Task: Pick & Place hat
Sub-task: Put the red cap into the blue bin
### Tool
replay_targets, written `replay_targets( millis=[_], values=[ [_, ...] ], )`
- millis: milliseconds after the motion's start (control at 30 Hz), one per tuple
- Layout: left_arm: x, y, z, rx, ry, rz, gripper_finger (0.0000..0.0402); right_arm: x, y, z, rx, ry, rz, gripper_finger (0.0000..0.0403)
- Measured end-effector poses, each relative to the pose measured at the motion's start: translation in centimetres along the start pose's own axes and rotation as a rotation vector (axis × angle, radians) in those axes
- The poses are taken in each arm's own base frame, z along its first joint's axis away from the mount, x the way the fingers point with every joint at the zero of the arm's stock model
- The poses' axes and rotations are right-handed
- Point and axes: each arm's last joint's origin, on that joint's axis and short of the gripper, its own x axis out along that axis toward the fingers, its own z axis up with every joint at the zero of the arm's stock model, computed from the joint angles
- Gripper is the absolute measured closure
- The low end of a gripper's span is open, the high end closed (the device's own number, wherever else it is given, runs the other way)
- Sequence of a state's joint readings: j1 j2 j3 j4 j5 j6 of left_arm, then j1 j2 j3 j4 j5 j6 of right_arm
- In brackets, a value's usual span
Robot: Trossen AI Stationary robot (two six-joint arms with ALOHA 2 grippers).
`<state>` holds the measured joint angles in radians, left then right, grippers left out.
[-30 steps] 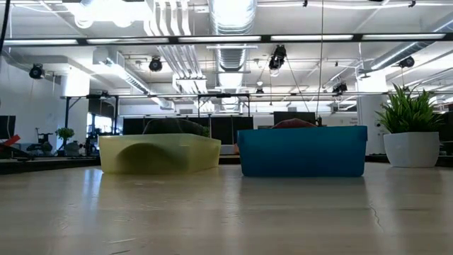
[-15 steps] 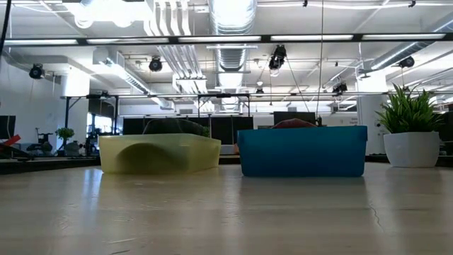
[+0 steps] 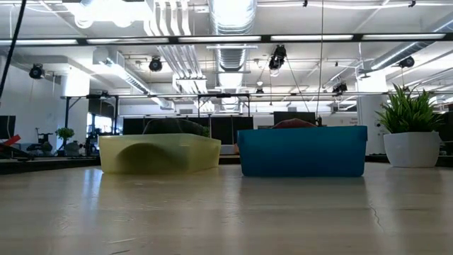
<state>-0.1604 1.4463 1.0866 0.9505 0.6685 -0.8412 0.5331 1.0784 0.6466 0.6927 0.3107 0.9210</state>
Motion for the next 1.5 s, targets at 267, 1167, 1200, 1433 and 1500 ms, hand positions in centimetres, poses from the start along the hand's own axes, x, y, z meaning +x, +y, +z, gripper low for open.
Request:
replay_targets(
  millis=[267, 1167, 1200, 1433, 1500],
  values=[
    [0.3, 0.2, 0.1, 0.015, -0.047, -0.071, 0.0284, 0.2, 0.1, 0.2, 0.023, -0.009, 0.018, 0.039],
    [1.1, 1.5, 1.0, -0.01, -0.047, -0.002, 0.0284, 1.6, 0.8, 1.5, -0.141, -0.029, 0.012, 0.0388],
    [1.1, 1.4, 1.2, -0.006, -0.055, 0.001, 0.0284, 1.6, 0.8, 1.5, -0.141, -0.03, 0.015, 0.0389],
    [0.3, 0.6, 2.5, 0.024, -0.068, -0.012, 0.0284, 1.4, 1.5, 1.6, -0.219, -0.014, 0.102, 0.039],
    [0.1, 0.2, 3.0, 0.036, -0.069, -0.021, 0.0284, 1.3, 1.8, 1.8, -0.254, -0.003, 0.138, 0.039]
  ],
)
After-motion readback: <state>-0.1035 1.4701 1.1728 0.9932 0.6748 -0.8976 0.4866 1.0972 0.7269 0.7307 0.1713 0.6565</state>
